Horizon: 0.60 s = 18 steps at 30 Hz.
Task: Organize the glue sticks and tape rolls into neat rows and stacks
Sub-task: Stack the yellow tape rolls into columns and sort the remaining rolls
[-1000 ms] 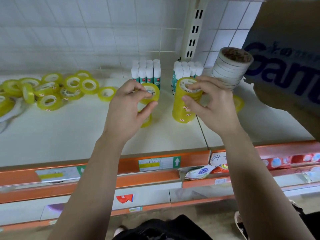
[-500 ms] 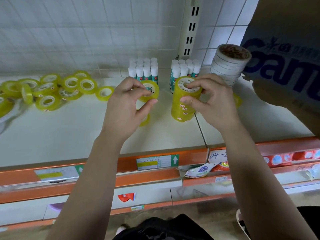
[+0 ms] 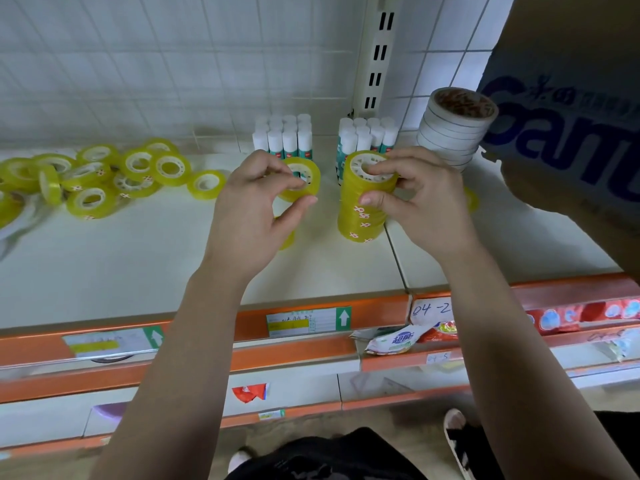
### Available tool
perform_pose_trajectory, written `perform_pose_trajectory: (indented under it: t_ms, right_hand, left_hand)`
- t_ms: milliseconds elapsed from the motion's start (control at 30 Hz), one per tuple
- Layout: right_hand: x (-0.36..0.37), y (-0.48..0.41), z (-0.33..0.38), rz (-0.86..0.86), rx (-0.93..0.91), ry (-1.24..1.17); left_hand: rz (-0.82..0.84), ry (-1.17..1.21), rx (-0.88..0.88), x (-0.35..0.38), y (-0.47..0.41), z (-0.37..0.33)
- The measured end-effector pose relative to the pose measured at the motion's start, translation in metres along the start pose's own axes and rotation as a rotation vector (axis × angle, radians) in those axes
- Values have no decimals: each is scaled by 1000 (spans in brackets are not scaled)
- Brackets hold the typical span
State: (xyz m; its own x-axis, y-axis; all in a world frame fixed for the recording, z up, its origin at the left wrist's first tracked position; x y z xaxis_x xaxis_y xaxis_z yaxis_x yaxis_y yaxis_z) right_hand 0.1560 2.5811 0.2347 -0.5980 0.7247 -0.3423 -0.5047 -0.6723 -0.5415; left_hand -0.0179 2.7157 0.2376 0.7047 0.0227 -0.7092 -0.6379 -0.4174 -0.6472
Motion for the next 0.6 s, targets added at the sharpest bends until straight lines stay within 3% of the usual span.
perform_pose_trajectory:
  t_ms: [300, 467, 600]
  right_hand:
    - [-6, 12, 9, 33, 19, -75]
    - [-21, 33, 3, -112, -18, -38]
    - [-22, 47, -3, -95, -14, 21]
  left_hand:
    - [-85, 104, 19, -8, -25, -32]
    - [-34, 87, 63, 14, -39, -54]
    - [42, 69, 75, 29, -42, -61]
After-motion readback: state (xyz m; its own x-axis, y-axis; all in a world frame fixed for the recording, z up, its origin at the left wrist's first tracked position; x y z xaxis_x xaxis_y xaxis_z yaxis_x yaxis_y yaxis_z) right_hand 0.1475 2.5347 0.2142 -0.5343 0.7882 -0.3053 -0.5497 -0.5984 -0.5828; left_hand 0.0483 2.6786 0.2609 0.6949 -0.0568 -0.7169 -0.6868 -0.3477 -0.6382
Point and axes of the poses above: each hand's wrist, its own y-axis away from the middle knuckle, its own x-axis out of the palm, z = x × y, the point moved 5 cm from there along -y, towards the middle knuckle, and after that the axes turned 14 degrees about -y, right-handed, at the moved point
